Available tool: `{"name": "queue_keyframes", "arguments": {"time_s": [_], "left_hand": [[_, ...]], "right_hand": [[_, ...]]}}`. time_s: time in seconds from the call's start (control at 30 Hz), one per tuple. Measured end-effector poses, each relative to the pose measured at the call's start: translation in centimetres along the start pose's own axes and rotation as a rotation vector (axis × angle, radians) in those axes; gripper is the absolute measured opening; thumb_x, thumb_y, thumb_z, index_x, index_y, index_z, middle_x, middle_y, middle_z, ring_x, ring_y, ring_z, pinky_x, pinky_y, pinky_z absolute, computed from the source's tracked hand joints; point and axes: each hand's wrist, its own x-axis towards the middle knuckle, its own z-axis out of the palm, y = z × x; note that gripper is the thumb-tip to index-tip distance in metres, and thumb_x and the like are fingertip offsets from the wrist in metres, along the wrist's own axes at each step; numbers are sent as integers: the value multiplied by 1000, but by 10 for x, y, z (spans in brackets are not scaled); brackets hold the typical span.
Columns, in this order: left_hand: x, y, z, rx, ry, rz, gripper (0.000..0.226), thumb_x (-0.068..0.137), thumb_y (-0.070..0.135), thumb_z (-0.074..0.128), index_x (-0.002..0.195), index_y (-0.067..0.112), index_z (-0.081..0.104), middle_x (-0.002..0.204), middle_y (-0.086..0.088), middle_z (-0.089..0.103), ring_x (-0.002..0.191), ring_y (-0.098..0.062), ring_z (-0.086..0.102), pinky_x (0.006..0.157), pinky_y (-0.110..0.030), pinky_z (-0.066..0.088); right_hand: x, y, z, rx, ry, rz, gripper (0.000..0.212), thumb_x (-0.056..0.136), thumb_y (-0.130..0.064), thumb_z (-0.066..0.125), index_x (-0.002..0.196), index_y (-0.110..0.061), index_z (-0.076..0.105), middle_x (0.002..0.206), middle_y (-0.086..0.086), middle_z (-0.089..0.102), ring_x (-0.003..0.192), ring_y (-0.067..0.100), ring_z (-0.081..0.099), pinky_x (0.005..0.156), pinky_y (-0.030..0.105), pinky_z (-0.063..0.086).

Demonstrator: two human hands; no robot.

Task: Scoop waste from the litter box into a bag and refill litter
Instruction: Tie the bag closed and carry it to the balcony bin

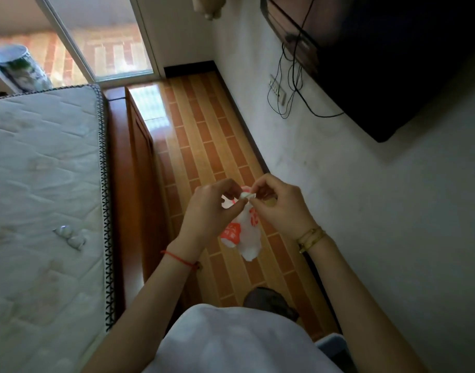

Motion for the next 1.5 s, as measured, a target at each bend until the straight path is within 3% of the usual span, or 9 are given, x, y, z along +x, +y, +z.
{"name": "queue_keyframes", "arguments": {"time_s": [0.3,0.7,0.87,1.03,1.3,1.5], "left_hand": [[124,-61,-20,30,152,-38,14,91,26,66,96,13,65,89,5,67,78,-4,61,69,-10,44],[313,-112,-33,-7,355,-124,18,93,30,63,97,13,64,89,9,66,79,-1,63,72,-9,49],[385,-145,-43,12,414,-148,16,93,27,65,95,11,63,87,6,67,80,-7,65,72,-17,53],[460,-194,-55,23,430,-161,19,94,27,63,98,9,64,90,-2,70,82,-12,66,74,-20,54],[583,-293,-90,-87,413,-213,21,93,32,62,99,12,64,89,6,68,81,0,64,73,-8,51],[666,-356,-129,-145,384,-215,18,94,31,60,98,13,61,88,7,68,81,-2,66,75,-11,53]], "right_hand": [[165,12,11,26,-62,-93,10,88,-24,66,94,-19,59,87,-7,63,84,2,61,71,8,50],[391,33,-16,85,-201,-229,12,88,-25,67,96,-20,59,86,-12,63,84,1,61,70,6,49],[473,43,-8,77,-205,-223,12,88,-31,66,96,-24,60,89,-10,65,86,4,63,70,8,48],[560,51,9,62,-184,-229,14,88,-31,66,96,-20,62,88,-7,66,84,5,62,70,11,48],[713,48,45,13,-193,-192,19,86,-32,67,96,-16,65,87,-4,66,81,6,61,70,14,50],[827,40,75,26,-216,-175,17,86,-30,68,94,-15,66,87,-3,67,82,8,63,73,19,55]]}}
